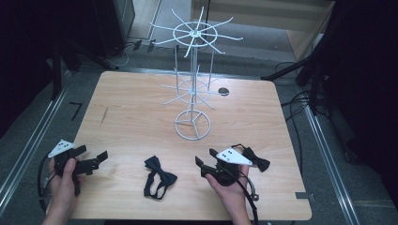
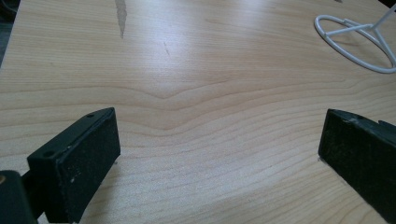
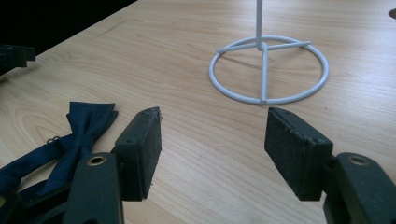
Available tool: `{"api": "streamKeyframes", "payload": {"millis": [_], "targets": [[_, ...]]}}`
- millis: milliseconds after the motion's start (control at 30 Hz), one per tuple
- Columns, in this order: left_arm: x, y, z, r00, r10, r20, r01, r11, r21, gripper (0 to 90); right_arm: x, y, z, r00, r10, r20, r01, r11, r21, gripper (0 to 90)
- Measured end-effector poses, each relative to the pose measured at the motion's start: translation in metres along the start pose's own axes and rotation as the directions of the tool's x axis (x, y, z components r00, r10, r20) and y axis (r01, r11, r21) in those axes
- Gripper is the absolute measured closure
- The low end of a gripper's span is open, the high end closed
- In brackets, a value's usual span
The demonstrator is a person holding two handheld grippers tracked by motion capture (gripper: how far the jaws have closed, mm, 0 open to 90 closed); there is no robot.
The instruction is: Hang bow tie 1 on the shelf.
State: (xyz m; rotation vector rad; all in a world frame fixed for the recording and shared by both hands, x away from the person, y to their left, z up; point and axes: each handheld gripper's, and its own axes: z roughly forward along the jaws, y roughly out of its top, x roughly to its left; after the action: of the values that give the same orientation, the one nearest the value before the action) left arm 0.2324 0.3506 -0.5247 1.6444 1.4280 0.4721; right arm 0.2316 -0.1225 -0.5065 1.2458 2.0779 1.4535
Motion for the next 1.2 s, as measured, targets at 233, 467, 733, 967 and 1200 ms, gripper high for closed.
{"api": "streamKeyframes", "payload": {"millis": [233,467,733,967,1200], "targets": [[0.000,0.000,0.000,1.0000,0.000,0.000,0.000,1.0000,0.000,0.0,0.006,0.001,0.005,0.9999,-0.002,-0.010,0.002,1.000,0.004,37.3],[0.000,0.000,0.000,1.0000,0.000,0.001,0.000,1.0000,0.000,0.0,0.011,0.001,0.009,0.9998,-0.009,-0.018,0.009,1.000,0.006,37.3],[0.000,0.000,0.000,1.0000,0.000,0.001,0.000,1.0000,0.000,0.0,0.018,0.001,0.015,0.9994,-0.010,-0.035,0.010,1.000,0.011,37.3],[0.000,0.000,0.000,1.0000,0.000,0.001,0.000,1.0000,0.001,0.0,0.025,0.001,0.020,0.9984,-0.014,-0.055,0.015,1.000,0.017,37.8],[0.000,0.000,0.000,1.0000,-0.001,0.001,0.001,1.0000,0.002,0.0,0.035,-0.002,0.028,0.9967,-0.022,-0.079,0.024,0.999,0.030,40.4]]}}
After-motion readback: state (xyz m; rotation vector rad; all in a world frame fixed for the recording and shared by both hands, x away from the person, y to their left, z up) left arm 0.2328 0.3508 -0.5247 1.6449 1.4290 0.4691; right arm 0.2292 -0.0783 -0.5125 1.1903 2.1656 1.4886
